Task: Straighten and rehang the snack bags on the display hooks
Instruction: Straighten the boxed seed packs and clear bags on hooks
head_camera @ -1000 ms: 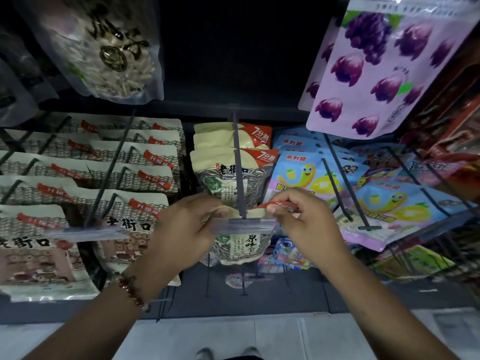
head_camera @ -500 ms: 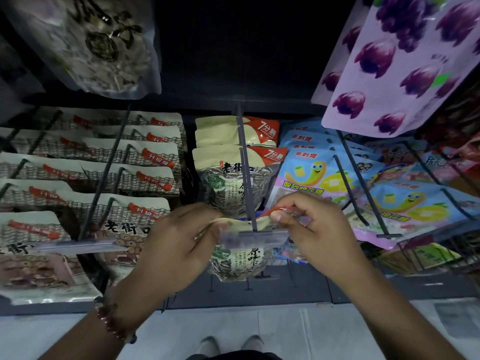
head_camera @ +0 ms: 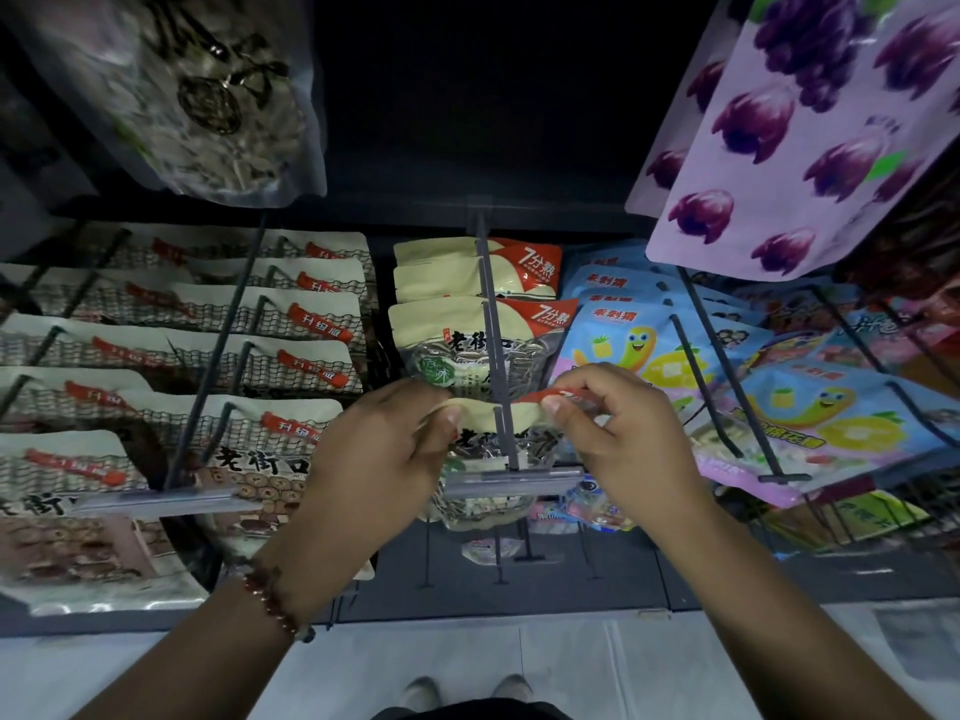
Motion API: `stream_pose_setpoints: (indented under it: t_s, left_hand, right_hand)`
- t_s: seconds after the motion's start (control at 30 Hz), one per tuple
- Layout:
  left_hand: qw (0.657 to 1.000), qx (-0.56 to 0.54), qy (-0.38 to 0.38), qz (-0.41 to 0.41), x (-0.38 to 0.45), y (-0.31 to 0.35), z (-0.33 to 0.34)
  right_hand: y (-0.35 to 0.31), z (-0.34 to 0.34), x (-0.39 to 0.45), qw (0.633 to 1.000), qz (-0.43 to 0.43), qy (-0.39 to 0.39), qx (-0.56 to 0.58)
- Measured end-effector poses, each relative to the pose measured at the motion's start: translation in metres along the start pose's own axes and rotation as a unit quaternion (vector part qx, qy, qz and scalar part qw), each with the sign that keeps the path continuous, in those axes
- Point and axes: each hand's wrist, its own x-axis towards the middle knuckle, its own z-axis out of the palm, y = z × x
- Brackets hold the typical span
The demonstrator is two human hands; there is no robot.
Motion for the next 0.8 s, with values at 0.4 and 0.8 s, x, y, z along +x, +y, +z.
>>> stream_pose_setpoints:
  t_s: [0.4,0.8]
  left_hand:
    - [0.990,0.103,0.054,0.086,0.004,-0.002,0.007]
    - [0.983,0.168,-0.042,0.056,-0.052,-0.004,0.018]
  right_hand:
    - [0.000,0.011,0.004,0.999,0.010,0.013,-0.027]
    - [-0.013,0.011,-0.037,0.994,0.047,0.036,-0.097]
